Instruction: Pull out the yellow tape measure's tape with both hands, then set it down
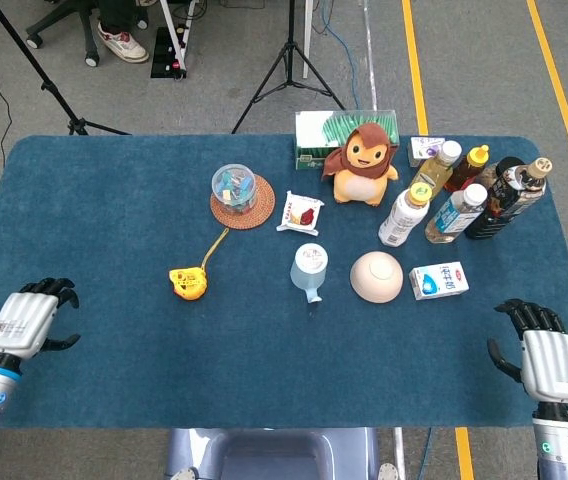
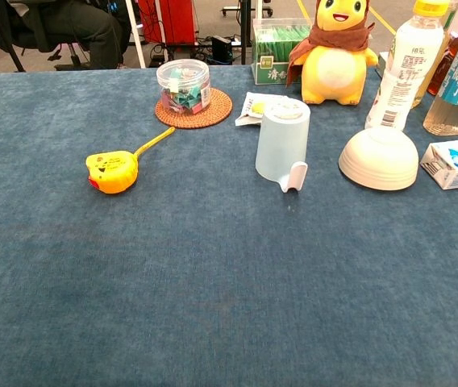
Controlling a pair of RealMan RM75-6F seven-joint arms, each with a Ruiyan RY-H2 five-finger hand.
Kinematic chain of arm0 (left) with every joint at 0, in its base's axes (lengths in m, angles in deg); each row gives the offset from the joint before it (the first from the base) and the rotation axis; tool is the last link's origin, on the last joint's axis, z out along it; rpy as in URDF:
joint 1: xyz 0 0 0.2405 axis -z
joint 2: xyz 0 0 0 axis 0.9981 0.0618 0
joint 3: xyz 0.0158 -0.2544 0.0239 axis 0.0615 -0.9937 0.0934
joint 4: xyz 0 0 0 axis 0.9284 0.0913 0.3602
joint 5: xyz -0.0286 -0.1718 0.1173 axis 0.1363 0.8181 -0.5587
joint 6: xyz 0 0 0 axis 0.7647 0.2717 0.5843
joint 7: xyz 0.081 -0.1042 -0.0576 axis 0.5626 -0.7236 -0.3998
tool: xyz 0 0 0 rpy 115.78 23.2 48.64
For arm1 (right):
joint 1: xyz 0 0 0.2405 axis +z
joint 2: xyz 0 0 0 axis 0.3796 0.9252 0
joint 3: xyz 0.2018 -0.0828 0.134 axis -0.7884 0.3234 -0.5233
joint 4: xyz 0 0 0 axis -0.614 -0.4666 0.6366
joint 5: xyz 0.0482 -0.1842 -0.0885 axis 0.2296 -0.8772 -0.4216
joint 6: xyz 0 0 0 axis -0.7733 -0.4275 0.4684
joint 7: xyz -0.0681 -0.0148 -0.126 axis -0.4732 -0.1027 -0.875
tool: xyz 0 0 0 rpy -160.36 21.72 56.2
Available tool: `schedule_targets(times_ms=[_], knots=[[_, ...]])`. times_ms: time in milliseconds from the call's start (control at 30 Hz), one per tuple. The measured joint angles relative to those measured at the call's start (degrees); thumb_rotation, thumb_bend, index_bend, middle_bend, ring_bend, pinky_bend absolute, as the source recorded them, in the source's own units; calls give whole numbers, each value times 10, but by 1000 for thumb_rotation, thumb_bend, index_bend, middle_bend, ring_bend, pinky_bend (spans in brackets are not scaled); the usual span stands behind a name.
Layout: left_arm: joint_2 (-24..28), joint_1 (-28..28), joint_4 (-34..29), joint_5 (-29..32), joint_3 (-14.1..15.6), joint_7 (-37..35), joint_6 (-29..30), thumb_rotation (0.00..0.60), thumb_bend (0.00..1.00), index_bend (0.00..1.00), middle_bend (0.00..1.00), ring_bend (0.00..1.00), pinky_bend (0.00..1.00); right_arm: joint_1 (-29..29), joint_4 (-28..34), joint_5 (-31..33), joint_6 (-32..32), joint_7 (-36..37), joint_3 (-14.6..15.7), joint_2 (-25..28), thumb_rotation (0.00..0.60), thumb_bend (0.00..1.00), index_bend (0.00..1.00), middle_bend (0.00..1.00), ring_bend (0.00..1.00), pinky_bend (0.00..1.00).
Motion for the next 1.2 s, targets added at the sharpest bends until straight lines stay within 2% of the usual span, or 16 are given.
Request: schedule_targets(times_ms=[300, 400, 500, 567, 833, 1200], knots=[[3, 92, -2, 69, -28, 38, -97, 597, 118, 422, 266, 207, 289, -2, -4, 4, 2, 8, -3, 4, 553, 356, 300, 271, 245, 223], [-5, 120, 4, 97, -35, 54, -122, 549, 118, 389, 266, 197, 288, -4, -5, 7, 1, 9, -3, 4, 552, 356, 300, 271, 246, 223], [-14, 145, 12, 123, -40, 67, -145, 488, 118, 304, 239, 155, 288, -7, -7, 10, 1, 12, -3, 4, 552, 356, 300, 271, 246, 223], [-21, 164, 19, 144, -41, 80, -159, 474, 118, 255, 208, 142, 288, -8, -8, 12, 0, 13, -4, 4, 549, 355, 300, 271, 246, 223], [-68, 232, 63, 217, -39, 118, -195, 467, 118, 204, 179, 123, 289, -9, -9, 17, 2, 13, -6, 6, 552, 357, 300, 271, 246, 223], [-146, 307, 153, 266, -33, 97, -261, 467, 118, 204, 180, 123, 294, -13, -8, 26, 2, 13, -10, 8, 552, 356, 300, 272, 246, 223]])
